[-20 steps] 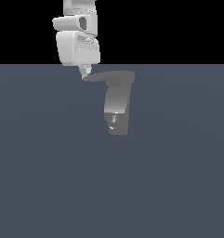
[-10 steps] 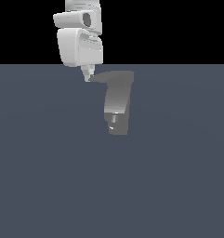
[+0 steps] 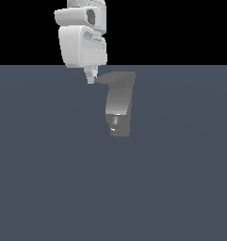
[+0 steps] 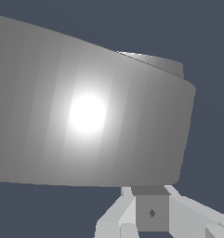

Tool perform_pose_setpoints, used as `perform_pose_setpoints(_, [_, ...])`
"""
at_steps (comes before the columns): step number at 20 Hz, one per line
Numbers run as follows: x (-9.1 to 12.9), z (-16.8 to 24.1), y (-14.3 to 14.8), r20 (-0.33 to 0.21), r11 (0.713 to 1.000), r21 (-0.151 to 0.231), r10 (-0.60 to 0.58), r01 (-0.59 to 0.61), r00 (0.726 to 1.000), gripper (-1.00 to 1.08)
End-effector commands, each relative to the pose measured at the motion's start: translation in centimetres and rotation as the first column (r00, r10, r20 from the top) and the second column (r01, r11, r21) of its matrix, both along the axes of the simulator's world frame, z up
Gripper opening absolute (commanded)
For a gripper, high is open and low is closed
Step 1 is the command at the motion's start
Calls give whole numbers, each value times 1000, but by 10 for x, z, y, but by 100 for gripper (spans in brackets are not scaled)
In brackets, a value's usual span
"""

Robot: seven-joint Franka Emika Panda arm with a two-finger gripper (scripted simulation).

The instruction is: Turn on the faucet by rotating a designated handle.

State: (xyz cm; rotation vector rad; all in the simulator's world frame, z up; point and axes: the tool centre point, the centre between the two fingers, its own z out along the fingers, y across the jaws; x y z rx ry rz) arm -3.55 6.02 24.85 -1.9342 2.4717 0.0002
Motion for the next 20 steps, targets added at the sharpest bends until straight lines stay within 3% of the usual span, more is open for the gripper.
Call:
perform_pose_setpoints(1, [-3,0,-12,-1,1000,-1,-6,6,1000,-100])
perform_pose_setpoints(20, [-35,0,-109,-2,1000,-2,-10,10,1000,-100])
